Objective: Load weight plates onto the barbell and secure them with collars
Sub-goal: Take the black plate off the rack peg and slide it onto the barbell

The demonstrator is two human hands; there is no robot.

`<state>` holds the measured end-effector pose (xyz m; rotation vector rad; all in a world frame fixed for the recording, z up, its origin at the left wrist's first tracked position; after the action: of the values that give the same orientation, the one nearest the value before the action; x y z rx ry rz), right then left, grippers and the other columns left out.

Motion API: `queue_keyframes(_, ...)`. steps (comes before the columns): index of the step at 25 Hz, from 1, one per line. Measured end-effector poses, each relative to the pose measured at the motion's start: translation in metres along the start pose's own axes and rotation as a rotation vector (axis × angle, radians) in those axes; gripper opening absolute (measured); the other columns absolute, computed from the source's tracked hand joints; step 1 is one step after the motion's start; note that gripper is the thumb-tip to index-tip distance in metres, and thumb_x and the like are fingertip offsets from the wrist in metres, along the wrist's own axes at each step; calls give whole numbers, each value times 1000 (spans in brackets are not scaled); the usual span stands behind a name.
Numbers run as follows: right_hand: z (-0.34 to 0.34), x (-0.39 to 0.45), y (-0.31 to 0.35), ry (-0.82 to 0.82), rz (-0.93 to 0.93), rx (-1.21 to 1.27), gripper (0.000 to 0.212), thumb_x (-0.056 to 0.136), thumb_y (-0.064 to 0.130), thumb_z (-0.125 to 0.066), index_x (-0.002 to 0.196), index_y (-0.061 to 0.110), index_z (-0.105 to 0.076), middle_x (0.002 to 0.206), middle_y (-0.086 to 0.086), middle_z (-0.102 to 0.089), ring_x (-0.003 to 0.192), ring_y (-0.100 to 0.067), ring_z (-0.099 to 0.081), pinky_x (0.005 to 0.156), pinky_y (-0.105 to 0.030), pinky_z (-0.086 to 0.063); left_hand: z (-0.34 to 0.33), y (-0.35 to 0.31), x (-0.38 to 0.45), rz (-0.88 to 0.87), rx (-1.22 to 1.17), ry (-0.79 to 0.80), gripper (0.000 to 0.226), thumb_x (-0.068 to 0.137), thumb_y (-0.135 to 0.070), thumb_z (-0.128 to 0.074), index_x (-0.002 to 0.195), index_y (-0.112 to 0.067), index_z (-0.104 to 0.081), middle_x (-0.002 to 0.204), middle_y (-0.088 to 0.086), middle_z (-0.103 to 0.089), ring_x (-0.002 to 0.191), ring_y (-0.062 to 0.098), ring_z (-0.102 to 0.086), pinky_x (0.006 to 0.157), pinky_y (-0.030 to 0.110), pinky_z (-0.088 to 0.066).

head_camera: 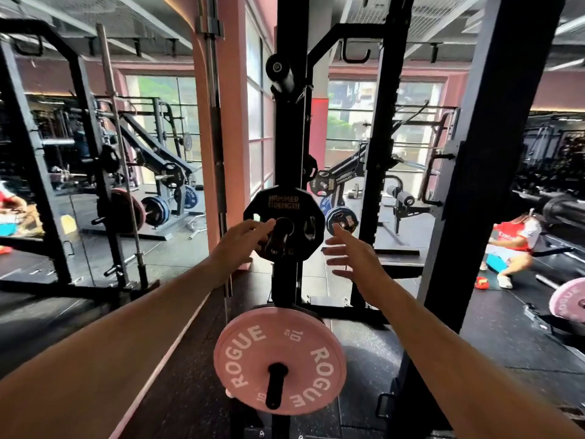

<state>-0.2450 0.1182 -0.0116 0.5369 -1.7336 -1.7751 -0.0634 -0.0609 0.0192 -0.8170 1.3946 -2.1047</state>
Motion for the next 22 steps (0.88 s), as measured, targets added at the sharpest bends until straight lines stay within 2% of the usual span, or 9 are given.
queue_keyframes(3,-1,30,1,-36,32,-19,43,85,63,-64,101,24,-75,107,-5,-75,98,-23,-69,76,-33,-52,16,9,25,-19,-13,-64,33,90,-56,-65,107,-28,-70,111,3,-69,98,19,-63,88,40,-49)
queue_keyframes(5,-2,59,3,-93,50,-22,39,86,60,-65,103,25,-74,109,-4,-73,103,-23,-67,78,-36,-53,23,19,53,-14,10,-90,37,88,-58,-66,113,-31,-69,108,-3,-69,102,15,-64,93,38,-49)
queue_keyframes(7,-7,93,4,-142,78,-64,33,85,60,-66,97,29,-73,105,3,-72,101,-18,-66,84,-37,-51,31,33,87,-14,12,-118,47,82,-65,-69,115,-33,-68,113,-5,-70,110,16,-64,91,32,-47)
queue_keyframes(9,-14,122,3,-172,112,-105,29,85,62,-65,94,35,-70,99,15,-67,96,-5,-62,81,-31,-47,34,47,122,-28,33,-122,58,75,-72,-66,122,-38,-61,125,-5,-65,119,18,-60,97,32,-46)
queue_keyframes(12,-23,165,-5,-208,120,-149,40,85,66,-61,113,36,-65,97,25,-59,89,8,-53,70,-20,-39,34,72,178,-28,82,-124,79,76,-74,-66,144,-39,-46,144,4,-51,132,24,-51,111,43,-41)
queue_keyframes(14,-27,186,-14,-201,98,-179,50,86,68,-59,120,30,-62,98,20,-61,88,4,-56,67,-20,-40,30,86,204,-23,94,-155,84,66,-83,-63,134,-36,-54,134,5,-58,123,22,-58,102,37,-47)
queue_keyframes(17,-26,211,-32,-217,52,-222,54,83,74,-55,106,26,-64,92,11,-66,81,0,-61,65,-24,-40,26,107,235,4,55,-193,75,59,-92,-58,98,-28,-62,105,-3,-65,93,11,-64,71,24,-44)
queue_keyframes(19,-24,213,-35,-208,55,-210,61,78,79,-56,100,23,-63,83,9,-66,71,-1,-64,64,-26,-42,21,116,242,37,-47,-139,80,58,-94,-60,97,-24,-61,96,-4,-68,85,12,-65,70,28,-46)
queue_keyframes(22,-30,211,-36,-100,14,-150,82,67,89,-58,100,15,-64,78,-2,-69,70,-13,-70,69,-31,-48,17,115,242,75,-140,-46,95,54,-94,-63,106,-15,-62,82,5,-67,74,19,-64,69,33,-49)
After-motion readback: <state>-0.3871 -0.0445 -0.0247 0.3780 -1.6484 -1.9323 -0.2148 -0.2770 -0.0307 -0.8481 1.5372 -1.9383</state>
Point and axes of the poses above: each hand's wrist, its own x-axis towards the middle knuckle, its own z-axis out of the back of the hand, y = z × x, the point moved 9 cm from there along x, towards the middle knuckle
